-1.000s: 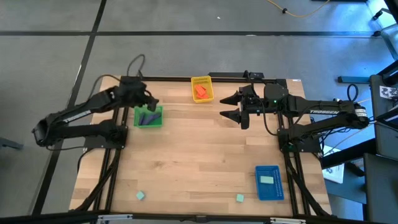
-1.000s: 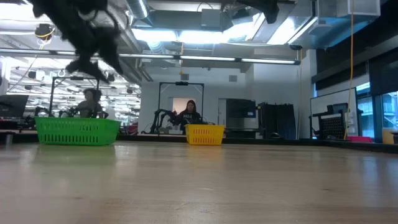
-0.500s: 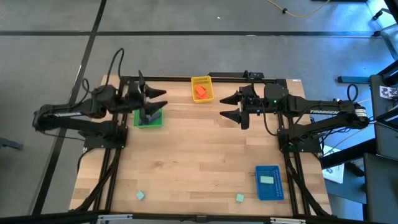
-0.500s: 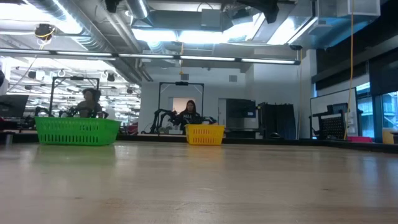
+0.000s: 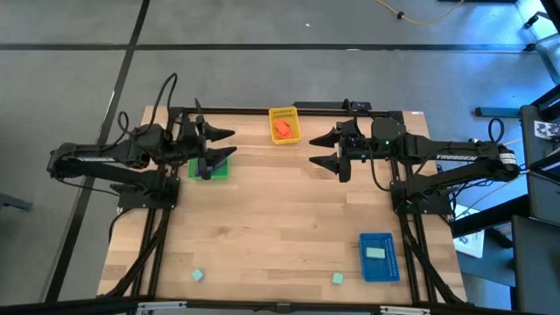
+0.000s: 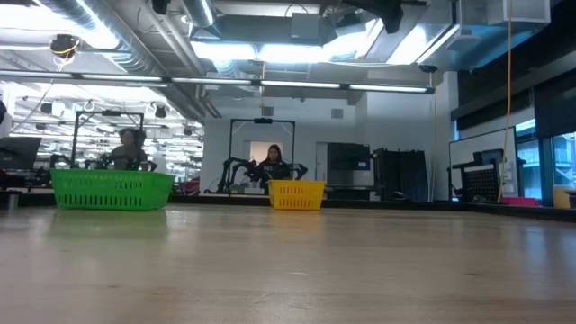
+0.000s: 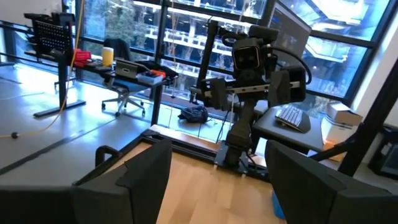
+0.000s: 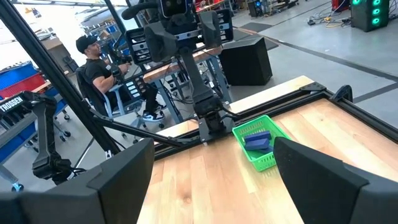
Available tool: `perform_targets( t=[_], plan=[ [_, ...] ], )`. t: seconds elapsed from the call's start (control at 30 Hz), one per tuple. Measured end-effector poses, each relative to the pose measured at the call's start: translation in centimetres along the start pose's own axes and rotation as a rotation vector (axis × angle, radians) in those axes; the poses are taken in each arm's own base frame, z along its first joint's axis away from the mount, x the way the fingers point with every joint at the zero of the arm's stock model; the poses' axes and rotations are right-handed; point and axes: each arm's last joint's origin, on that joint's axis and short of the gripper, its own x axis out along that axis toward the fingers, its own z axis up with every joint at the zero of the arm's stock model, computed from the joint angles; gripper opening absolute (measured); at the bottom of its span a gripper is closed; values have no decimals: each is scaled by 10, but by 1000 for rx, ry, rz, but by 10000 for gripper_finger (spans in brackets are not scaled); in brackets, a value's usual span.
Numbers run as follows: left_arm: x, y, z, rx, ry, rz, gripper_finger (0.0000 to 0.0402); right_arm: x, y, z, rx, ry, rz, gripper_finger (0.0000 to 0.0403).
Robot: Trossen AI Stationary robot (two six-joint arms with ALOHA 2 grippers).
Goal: Sort & place blocks by color
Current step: Put the right light blue block into the blue bin
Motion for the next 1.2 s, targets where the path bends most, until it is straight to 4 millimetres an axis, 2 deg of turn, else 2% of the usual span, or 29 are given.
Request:
perform_targets(
  t=[0.3, 0.53, 0.7, 0.83, 0.93, 1.2],
  plan=[
    [0, -1, 0, 10, 6, -30, 250, 0, 0, 1, -27, -6, 3, 332],
    [0, -1, -1, 134, 16, -56, 250, 0, 2, 3, -53, -24, 44, 332],
    [0, -1, -1, 165, 13, -40, 250, 7, 9, -5, -61, 14, 80, 332],
    [0, 0, 0, 155, 3, -19, 250, 18, 25, -22, -82, 95, 146, 332],
    [0, -1, 2, 151, -15, -21, 250, 24, 41, -41, -64, 241, 150, 332],
    [0, -1, 4, 188, -39, -23, 250, 26, 107, -78, 7, 663, -1, 332]
  ],
)
